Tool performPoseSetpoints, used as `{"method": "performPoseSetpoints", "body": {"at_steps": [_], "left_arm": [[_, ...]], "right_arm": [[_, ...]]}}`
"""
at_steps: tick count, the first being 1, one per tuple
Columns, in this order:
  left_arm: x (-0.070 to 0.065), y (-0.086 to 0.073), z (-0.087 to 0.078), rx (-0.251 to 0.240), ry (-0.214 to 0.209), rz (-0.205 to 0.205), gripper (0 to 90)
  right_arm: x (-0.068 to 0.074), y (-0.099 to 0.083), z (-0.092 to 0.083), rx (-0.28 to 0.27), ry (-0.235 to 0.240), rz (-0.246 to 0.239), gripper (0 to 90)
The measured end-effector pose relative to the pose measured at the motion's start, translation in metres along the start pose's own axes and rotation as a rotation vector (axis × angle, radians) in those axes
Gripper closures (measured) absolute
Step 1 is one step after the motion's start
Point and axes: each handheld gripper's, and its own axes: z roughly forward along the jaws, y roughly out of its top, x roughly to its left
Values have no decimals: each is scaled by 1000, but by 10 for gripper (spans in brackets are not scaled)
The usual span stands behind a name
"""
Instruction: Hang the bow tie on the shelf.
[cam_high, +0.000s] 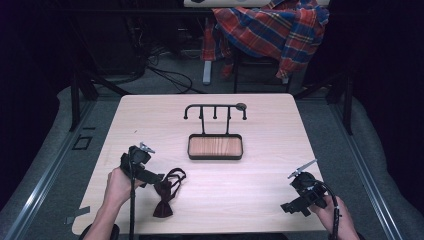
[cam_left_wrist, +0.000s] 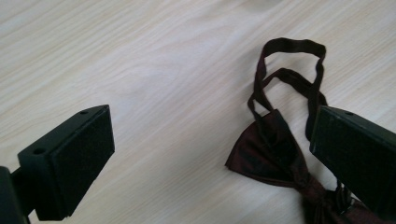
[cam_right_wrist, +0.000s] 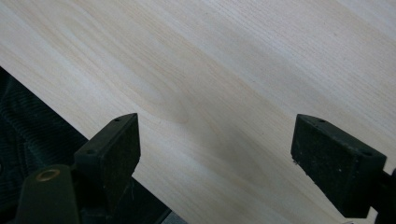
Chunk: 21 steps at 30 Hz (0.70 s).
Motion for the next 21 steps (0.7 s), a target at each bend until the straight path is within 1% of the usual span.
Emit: {"method": "performPoseSetpoints", "body": {"at_steps": [2, 3, 4, 6, 7, 8, 9, 10, 11, 12, 13, 14, 17, 18, 19, 20, 21], "left_arm": [[-3, 2, 4, 5, 0, 12, 2], [-5, 3, 6, 8, -1, 19, 2], [-6, 5, 8, 14, 2, 27, 2], [-8, 8, 11, 17, 8, 35, 2], [-9, 10, 13, 16, 5, 36, 1], [-11, 14, 18, 14, 8, 48, 2], [-11, 14, 18, 14, 8, 48, 2], [-12, 16, 21, 13, 3, 60, 2], [-13, 17, 22, 6, 12, 72, 8], [-15, 19, 23, 5, 18, 86, 13], [-16, 20, 24, -4, 23, 94, 31], [-16, 21, 25, -4, 19, 101, 52], [-16, 23, 29, -3, 12, 113, 141], [-16, 25, 34, 8, 2, 123, 153], [-16, 25, 34, 8, 2, 123, 168], [-17, 26, 36, 21, 1, 130, 168], [-17, 27, 39, 32, 1, 133, 194]], "right_arm": [[-1, 1, 0, 21, -4, -16, 156], [0, 1, 1, 11, 0, -5, 156], [0, 2, 1, 15, 4, -11, 156], [1, 1, 1, 15, 2, -5, 156], [0, 1, 1, 16, 0, -6, 156], [-1, 1, 0, 24, -4, -20, 155], [-1, 1, 0, 24, -4, -20, 155], [-1, 1, 0, 20, -3, -19, 155], [0, 1, 1, 12, 0, -11, 155], [0, 1, 1, 22, 3, -13, 155], [0, 1, 2, 16, 1, -9, 156], [0, 1, 1, 21, -5, -15, 156], [0, 1, 1, 18, 3, -13, 156], [0, 1, 1, 20, 3, -14, 156], [0, 1, 1, 20, 3, -14, 156], [0, 1, 1, 20, 3, -14, 156], [0, 1, 1, 21, 3, -16, 156]]}}
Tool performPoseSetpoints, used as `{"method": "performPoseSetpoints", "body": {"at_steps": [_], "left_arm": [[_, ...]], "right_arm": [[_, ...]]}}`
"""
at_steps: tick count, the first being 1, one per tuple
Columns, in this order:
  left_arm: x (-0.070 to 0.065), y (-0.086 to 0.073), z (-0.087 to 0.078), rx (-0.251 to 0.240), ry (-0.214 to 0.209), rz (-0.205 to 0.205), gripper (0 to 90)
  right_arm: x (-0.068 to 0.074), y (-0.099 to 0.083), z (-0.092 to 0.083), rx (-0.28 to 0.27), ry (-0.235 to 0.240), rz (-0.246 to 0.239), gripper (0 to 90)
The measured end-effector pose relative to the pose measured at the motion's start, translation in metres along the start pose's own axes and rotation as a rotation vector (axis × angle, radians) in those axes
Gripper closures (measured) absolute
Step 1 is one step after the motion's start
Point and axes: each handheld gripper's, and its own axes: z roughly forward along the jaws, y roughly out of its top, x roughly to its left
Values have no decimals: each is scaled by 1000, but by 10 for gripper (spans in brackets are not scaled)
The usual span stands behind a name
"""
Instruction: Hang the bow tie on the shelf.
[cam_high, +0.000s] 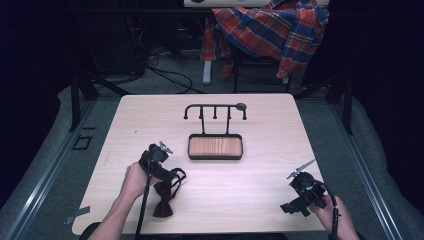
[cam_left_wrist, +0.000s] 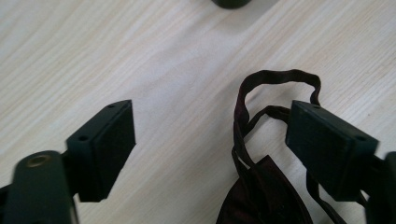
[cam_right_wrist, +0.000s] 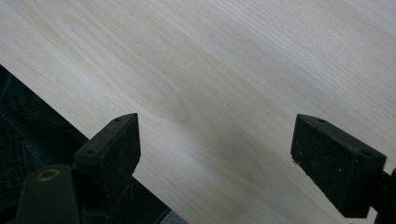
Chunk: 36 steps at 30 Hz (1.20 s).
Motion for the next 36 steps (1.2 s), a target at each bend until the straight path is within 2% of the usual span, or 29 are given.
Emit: {"method": "performPoseSetpoints", "body": {"at_steps": [1, 3, 6, 7, 14, 15, 22, 23, 27, 32, 36], "left_arm": [[0, 1, 3, 13, -5, 5, 315], [-1, 3, 7, 29, -13, 17, 335], [-5, 6, 11, 49, -32, 51, 425], [-5, 6, 11, 49, -32, 51, 445], [-8, 5, 15, 86, -63, 86, 538], [-9, 4, 16, 88, -68, 88, 552], [-13, 4, 17, 125, -69, 130, 667], [-15, 4, 18, 136, -55, 149, 703], [-17, 4, 18, 151, -49, 175, 763], [-19, 4, 18, 154, -45, 191, 853], [-20, 4, 18, 161, -40, 201, 879]], "right_arm": [[0, 0, 0, 2, -5, -4, 156], [0, 0, 0, 5, -6, -7, 156], [0, 0, 0, -3, 2, -1, 155], [0, 0, 0, -3, 2, -1, 156], [1, -1, 1, -18, 7, 8, 156], [0, -1, 1, -5, 5, -3, 156], [0, -1, 0, 2, -2, -9, 156], [0, -1, 0, 3, -3, -9, 156], [0, -1, 0, -3, 5, -4, 156], [0, -1, 0, 6, -3, -9, 155], [0, -1, 0, 2, -3, -9, 155]]}}
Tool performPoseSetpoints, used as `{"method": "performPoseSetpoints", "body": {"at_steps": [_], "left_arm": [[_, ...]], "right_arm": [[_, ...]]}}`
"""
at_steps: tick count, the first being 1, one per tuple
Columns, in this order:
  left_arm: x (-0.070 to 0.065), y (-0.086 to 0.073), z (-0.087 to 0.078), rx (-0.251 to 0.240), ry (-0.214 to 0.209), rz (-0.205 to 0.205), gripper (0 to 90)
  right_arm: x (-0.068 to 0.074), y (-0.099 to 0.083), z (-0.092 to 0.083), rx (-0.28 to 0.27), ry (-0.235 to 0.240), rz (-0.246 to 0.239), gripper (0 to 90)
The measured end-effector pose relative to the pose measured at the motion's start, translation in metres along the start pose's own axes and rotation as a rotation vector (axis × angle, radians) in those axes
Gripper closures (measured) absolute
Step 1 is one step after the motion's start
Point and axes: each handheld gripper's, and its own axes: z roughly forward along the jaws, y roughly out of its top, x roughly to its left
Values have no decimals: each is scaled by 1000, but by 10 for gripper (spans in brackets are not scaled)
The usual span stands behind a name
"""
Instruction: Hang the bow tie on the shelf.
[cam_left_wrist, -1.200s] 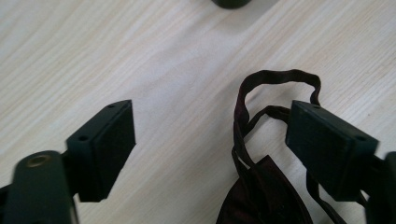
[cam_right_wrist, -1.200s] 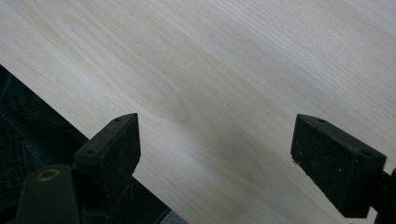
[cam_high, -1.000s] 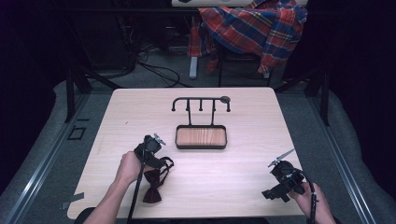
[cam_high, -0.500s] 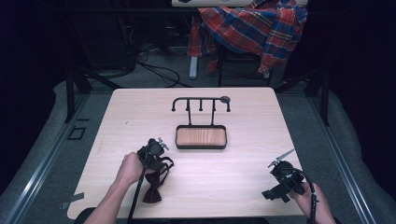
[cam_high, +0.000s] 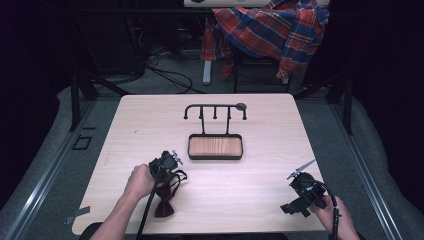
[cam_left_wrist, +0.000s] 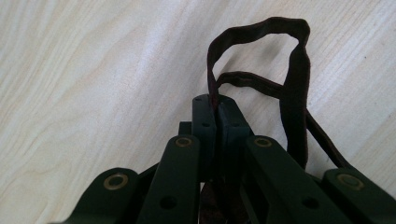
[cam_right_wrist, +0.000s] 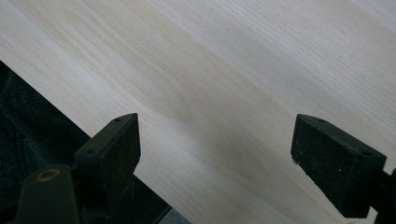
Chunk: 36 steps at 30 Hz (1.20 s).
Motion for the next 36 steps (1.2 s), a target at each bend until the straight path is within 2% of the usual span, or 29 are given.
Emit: {"method": "performPoseSetpoints", "body": {"at_steps": [4, 8, 17, 36], "left_arm": [[0, 0, -1, 0, 0, 3, 885], [0, -1, -5, -6, 16, -5, 886], [4, -5, -20, -65, 34, -50, 889], [6, -13, -43, -147, 81, -101, 892]], "right_arm": [[0, 0, 0, 3, 0, 1, 156], [1, 0, 1, -17, 7, 15, 156], [0, 0, 0, -1, 11, 11, 156], [0, 0, 0, -3, 11, 7, 156]]}}
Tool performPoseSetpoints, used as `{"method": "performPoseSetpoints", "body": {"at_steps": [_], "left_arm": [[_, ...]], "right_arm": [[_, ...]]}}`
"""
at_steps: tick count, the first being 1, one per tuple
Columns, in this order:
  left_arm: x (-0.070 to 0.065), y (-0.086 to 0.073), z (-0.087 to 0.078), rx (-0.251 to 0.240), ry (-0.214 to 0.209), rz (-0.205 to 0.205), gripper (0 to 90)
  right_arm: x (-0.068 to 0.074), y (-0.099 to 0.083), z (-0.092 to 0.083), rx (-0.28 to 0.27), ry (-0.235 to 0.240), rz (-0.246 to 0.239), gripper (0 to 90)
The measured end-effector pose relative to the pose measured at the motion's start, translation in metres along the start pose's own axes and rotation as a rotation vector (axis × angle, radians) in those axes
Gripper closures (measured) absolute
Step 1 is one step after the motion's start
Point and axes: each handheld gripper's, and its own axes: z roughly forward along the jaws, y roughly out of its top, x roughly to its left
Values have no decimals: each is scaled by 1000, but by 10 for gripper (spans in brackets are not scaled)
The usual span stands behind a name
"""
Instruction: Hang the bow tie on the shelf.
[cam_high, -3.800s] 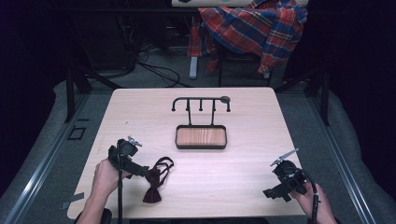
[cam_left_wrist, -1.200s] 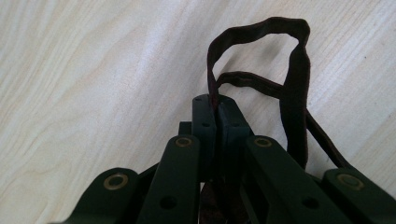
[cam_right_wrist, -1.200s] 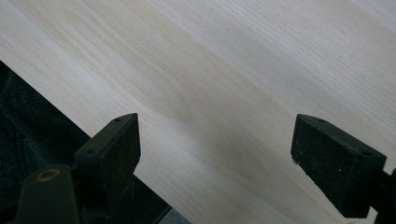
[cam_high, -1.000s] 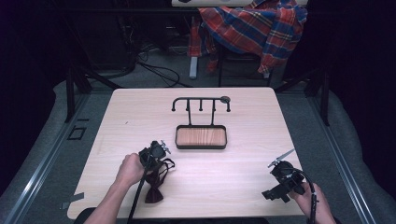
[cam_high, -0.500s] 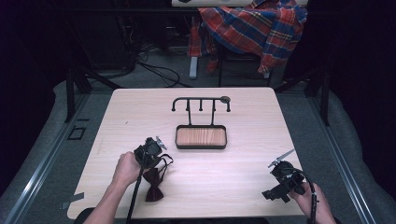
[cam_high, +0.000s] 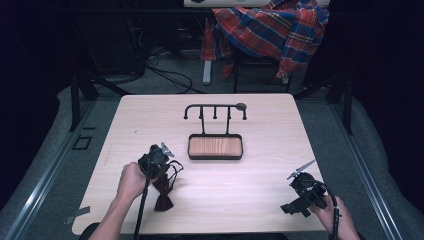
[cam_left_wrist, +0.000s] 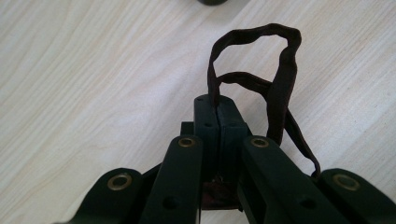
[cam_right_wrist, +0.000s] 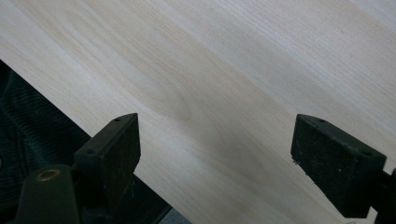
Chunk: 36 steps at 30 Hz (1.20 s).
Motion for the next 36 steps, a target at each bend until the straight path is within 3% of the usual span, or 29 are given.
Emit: {"method": "performPoseSetpoints", "body": {"at_steps": [36], "left_arm": [[11, -2, -31, -142, 19, -72, 892]], "right_arm": [[0, 0, 0, 7, -8, -7, 156]]}}
